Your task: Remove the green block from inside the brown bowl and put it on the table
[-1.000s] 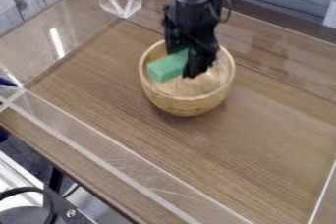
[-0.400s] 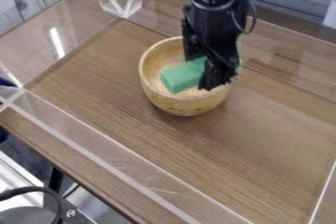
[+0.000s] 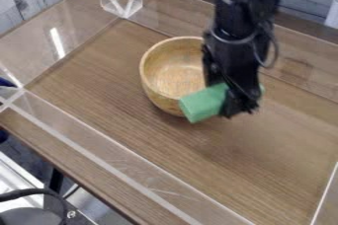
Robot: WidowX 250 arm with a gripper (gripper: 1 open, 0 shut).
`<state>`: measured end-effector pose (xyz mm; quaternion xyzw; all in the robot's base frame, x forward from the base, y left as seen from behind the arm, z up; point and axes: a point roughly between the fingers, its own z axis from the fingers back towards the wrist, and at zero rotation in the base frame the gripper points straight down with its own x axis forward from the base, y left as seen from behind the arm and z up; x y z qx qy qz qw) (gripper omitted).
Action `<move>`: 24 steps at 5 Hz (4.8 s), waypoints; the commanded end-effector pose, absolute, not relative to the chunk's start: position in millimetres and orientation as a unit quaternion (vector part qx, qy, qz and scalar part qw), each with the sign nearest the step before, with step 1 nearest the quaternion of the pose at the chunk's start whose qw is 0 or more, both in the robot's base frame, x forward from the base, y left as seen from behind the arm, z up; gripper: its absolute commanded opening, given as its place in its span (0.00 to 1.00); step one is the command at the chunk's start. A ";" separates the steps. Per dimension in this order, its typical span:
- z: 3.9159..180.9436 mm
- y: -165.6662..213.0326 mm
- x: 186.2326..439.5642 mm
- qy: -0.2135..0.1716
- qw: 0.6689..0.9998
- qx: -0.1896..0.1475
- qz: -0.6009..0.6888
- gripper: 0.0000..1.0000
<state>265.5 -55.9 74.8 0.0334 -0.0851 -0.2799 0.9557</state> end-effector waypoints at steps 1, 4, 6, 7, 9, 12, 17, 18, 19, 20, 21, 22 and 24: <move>75.2 -77.5 278.6 -0.098 0.958 0.035 -0.267 0.00; 54.5 -104.4 287.8 -0.085 0.910 -0.013 -0.406 0.00; 48.6 -107.0 289.8 -0.082 0.903 -0.030 -0.420 0.00; 53.2 -104.3 295.2 -0.073 0.907 -0.037 -0.413 0.00; 50.8 -106.3 304.1 -0.066 0.914 -0.051 -0.398 0.00; 52.3 -105.9 306.8 -0.077 0.918 -0.061 -0.385 1.00; 71.8 -95.2 309.2 -0.069 0.944 -0.089 -0.311 1.00; 85.3 -97.7 307.4 -0.070 0.944 -0.082 -0.311 1.00; 75.2 -99.3 315.7 -0.088 0.946 -0.083 -0.301 1.00; 65.3 -100.1 321.9 -0.101 0.947 -0.085 -0.293 1.00; 70.1 -97.1 325.2 -0.102 0.947 -0.091 -0.291 1.00; 76.1 -93.6 328.5 -0.103 0.947 -0.096 -0.289 1.00; 70.9 -75.2 348.8 -0.086 0.943 -0.098 -0.307 0.00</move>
